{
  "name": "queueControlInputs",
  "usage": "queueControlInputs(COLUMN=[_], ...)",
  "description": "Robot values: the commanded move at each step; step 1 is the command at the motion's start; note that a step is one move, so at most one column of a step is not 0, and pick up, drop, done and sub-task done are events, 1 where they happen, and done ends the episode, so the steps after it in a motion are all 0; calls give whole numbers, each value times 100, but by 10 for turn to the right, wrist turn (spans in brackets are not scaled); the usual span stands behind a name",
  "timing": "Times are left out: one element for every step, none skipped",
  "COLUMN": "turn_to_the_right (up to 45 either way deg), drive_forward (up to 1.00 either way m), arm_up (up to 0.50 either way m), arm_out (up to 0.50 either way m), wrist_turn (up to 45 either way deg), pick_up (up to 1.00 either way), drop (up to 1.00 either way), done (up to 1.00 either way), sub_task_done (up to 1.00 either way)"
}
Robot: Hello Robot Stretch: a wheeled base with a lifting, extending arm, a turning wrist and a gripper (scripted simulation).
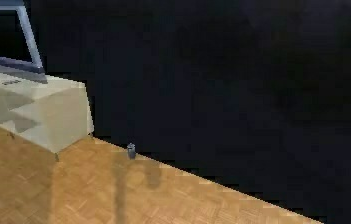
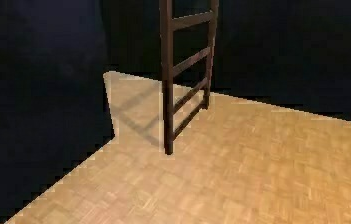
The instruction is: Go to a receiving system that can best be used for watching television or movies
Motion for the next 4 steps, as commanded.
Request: queueControlInputs(turn_to_the_right=[450,450,0,-450], drive_forward=[0,0,5,0], arm_up=[0,0,0,0], arm_out=[0,0,0,0], wrist_turn=[0,0,0,0], pick_up=[0,0,0,0], drop=[0,0,0,0], done=[0,0,0,0], sub_task_done=[0,0,0,0])
